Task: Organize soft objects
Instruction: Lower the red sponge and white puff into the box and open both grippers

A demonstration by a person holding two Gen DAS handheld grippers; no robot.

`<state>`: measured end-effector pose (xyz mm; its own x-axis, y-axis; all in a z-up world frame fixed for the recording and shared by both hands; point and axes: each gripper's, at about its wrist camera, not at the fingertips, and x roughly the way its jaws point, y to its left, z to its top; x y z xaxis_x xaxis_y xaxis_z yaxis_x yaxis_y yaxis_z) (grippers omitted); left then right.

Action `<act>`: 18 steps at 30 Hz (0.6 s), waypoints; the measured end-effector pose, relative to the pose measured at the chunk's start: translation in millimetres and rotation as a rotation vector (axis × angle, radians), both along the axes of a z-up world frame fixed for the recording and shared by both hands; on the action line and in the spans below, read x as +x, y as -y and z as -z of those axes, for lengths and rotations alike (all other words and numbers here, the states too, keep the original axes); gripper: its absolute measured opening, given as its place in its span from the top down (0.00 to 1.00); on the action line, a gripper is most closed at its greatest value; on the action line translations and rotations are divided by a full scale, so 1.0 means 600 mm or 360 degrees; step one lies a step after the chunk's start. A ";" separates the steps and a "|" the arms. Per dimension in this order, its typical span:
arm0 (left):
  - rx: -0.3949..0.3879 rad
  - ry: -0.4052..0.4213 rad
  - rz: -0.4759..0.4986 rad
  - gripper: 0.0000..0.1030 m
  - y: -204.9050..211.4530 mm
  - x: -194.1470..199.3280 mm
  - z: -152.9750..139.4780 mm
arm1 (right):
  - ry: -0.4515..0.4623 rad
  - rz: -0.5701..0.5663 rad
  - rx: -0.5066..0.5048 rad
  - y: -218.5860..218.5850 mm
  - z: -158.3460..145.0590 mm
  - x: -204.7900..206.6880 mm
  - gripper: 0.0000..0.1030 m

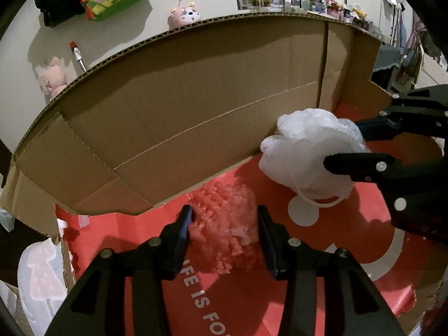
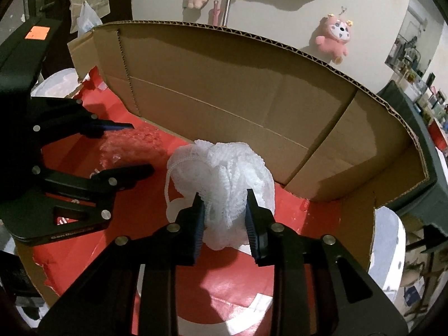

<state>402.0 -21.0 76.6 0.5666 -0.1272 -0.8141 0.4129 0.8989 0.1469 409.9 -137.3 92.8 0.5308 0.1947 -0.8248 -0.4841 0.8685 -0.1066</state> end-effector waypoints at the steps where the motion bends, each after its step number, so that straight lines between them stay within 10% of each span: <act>1: 0.0005 0.0000 -0.0003 0.54 0.002 0.000 0.000 | 0.0003 0.0004 0.0003 0.000 0.000 -0.001 0.74; 18: -0.0030 -0.0064 -0.0042 0.34 -0.017 0.013 0.001 | -0.0110 0.0068 0.0160 0.023 0.004 0.004 0.40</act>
<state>410.0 -10.7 75.9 0.5368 -0.1280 -0.8339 0.3941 0.9120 0.1137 412.4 -150.8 90.6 0.4831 0.2565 -0.8371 -0.4497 0.8931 0.0141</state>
